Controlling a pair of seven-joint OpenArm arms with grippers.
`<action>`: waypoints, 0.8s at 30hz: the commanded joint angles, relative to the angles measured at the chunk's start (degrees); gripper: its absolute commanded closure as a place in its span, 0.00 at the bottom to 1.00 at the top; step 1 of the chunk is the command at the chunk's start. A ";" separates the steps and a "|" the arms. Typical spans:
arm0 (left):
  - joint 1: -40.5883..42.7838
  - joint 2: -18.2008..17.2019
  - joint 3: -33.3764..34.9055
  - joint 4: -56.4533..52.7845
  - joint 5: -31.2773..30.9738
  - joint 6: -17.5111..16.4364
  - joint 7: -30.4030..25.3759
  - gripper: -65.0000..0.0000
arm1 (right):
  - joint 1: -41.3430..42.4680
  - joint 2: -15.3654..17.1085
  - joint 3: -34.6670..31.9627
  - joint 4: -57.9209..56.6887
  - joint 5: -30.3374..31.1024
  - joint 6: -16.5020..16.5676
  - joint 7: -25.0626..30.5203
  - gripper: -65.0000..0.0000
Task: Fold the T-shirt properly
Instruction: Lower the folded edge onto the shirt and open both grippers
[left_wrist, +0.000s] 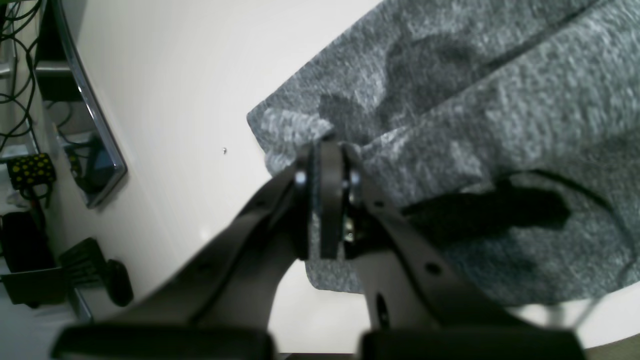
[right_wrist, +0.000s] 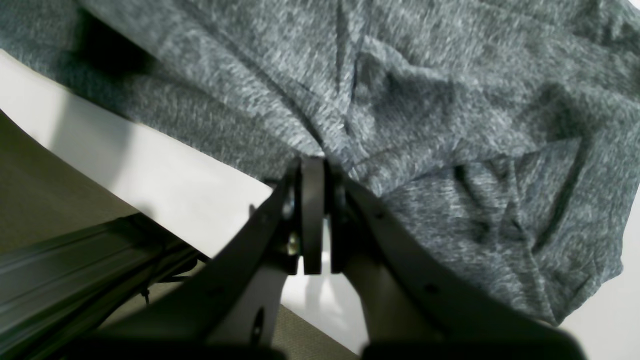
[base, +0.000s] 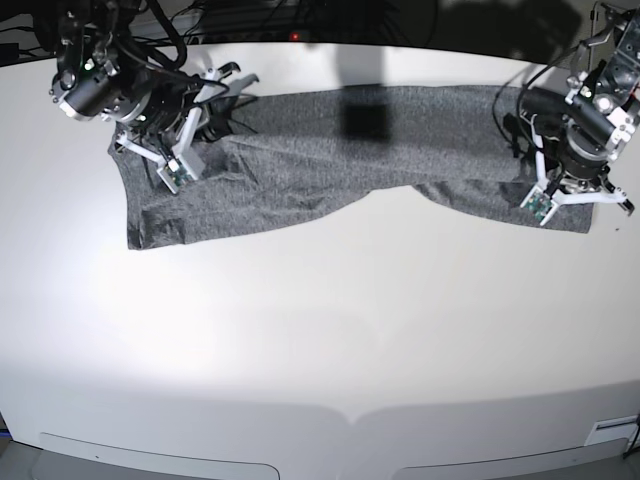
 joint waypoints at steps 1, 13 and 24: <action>-0.55 -0.94 -0.66 0.94 1.75 0.61 -0.07 1.00 | 0.07 0.20 0.33 1.16 0.31 0.28 0.72 1.00; -0.55 -0.63 -0.66 0.94 0.57 1.88 -0.26 0.92 | 0.07 0.20 0.33 1.16 0.52 0.28 -0.63 1.00; -0.57 0.96 -0.66 -3.67 3.21 5.16 -3.52 0.91 | -0.52 -1.99 0.31 1.16 0.37 0.28 -1.51 1.00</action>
